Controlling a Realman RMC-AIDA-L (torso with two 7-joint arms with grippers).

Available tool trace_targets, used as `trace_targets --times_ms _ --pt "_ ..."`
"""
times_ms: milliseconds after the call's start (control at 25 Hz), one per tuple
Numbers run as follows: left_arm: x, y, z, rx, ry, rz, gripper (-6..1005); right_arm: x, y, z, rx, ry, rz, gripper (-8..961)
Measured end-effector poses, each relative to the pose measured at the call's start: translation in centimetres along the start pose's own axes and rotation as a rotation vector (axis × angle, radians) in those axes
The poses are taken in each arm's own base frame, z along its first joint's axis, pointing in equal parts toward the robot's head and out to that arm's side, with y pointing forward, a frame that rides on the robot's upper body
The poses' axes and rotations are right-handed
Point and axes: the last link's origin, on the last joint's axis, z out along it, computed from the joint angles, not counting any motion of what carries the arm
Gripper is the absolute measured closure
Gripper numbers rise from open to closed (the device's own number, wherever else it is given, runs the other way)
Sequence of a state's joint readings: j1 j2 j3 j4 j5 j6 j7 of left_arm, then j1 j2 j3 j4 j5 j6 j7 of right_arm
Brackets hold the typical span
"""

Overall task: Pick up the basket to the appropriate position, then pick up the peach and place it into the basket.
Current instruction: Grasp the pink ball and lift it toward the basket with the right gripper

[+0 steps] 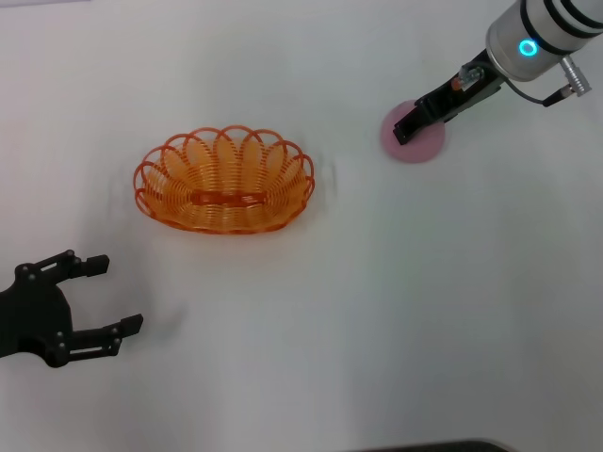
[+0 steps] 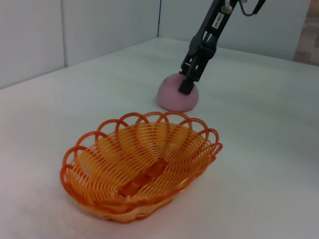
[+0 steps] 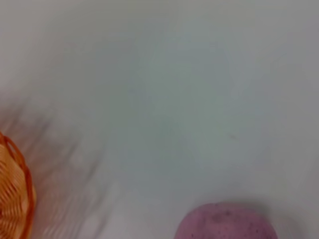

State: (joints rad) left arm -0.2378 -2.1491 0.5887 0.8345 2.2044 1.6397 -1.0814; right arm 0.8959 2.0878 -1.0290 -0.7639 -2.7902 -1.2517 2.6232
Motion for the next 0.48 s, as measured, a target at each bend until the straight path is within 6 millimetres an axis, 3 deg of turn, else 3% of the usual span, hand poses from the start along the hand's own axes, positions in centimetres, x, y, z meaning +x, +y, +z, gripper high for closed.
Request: trace_targets --times_ms 200,480 --pt "-0.01 -0.04 -0.06 0.001 -0.002 0.001 107 -0.13 0.17 0.16 0.011 -0.001 -0.018 116" --pt "-0.01 -0.04 -0.06 0.0 -0.001 0.001 107 -0.18 0.39 0.27 0.011 0.005 -0.026 445"
